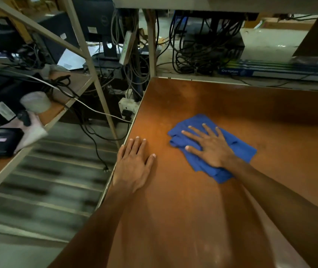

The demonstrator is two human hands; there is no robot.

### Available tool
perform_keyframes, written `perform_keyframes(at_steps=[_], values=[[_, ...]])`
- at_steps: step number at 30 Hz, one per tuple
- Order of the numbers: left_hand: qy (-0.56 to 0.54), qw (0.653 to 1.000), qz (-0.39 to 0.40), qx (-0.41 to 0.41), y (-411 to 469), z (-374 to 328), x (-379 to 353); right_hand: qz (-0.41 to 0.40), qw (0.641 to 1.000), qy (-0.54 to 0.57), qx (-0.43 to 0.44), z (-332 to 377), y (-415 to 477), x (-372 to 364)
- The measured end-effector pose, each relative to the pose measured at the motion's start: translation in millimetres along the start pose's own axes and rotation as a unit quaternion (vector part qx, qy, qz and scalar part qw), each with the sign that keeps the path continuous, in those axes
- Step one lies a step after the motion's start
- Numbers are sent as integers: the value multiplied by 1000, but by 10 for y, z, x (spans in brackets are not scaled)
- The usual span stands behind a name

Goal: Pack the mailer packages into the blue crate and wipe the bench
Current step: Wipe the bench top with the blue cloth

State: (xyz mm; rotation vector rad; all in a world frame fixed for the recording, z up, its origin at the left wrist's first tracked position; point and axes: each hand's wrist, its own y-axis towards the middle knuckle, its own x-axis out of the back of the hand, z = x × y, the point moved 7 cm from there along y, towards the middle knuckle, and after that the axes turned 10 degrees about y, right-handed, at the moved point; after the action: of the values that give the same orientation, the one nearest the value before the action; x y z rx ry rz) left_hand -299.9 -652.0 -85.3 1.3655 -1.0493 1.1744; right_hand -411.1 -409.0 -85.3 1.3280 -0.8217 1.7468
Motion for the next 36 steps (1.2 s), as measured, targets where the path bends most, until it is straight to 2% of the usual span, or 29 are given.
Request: perform_keyframes(at_steps=[1,3,4,5,8,9,10,12,13,16,17,18,20,21,22,25,27,28,30,32,33,34,36], values=[[3,1000,0,-3,-4,1,1,-24,997,11,-66,-262,-4,89],[5,1000,-4,-3,-18,6,9,-63,971,40,-229,-660,-96,205],[4,1000,-6,-2,-24,3,17,-58,965,43,-253,-621,-140,187],[3,1000,-8,-2,-25,-2,25,-45,972,26,-228,-426,-172,127],[7,1000,-14,-1,-26,-1,32,-14,999,-17,-40,240,-319,-139],[3,1000,-12,1,-25,5,36,-10,1000,-17,-24,255,-312,-111],[-2,1000,-5,0,-26,6,37,-21,998,-9,-55,144,-251,-47],[-8,1000,6,-3,-42,-2,45,-44,983,27,-178,-83,-142,38],[-9,1000,9,-3,-61,3,54,-37,980,29,-192,-20,-88,15],[-11,1000,23,-4,-212,33,62,-1,1000,-1,-22,611,31,-171],[-6,1000,27,-6,-291,50,53,13,1000,5,7,715,64,-195],[-3,1000,30,-7,-366,71,43,15,1000,18,-10,711,138,-173],[-2,1000,26,-4,-503,100,47,-8,991,53,-123,585,270,-111],[-2,1000,18,3,-562,108,50,-17,989,50,-142,631,312,-115],[-4,1000,11,8,-607,113,58,-12,993,35,-112,784,357,-157],[-9,1000,4,12,-644,127,62,38,993,19,111,1377,249,-319],[-12,1000,3,14,-638,132,80,55,982,17,177,1256,217,-240],[-16,1000,8,11,-634,131,88,45,987,20,153,1026,266,-172],[-23,1000,9,9,-640,120,110,-21,1000,19,-7,339,327,15],[-28,999,6,14,-649,108,151,-73,973,38,-214,-294,180,124],[-29,999,2,18,-640,104,160,-77,957,53,-275,-394,100,125],[-28,999,3,22,-635,97,161,-64,952,57,-295,-314,56,81],[-25,999,11,24,-623,97,133,-36,974,41,-220,218,90,-57]])
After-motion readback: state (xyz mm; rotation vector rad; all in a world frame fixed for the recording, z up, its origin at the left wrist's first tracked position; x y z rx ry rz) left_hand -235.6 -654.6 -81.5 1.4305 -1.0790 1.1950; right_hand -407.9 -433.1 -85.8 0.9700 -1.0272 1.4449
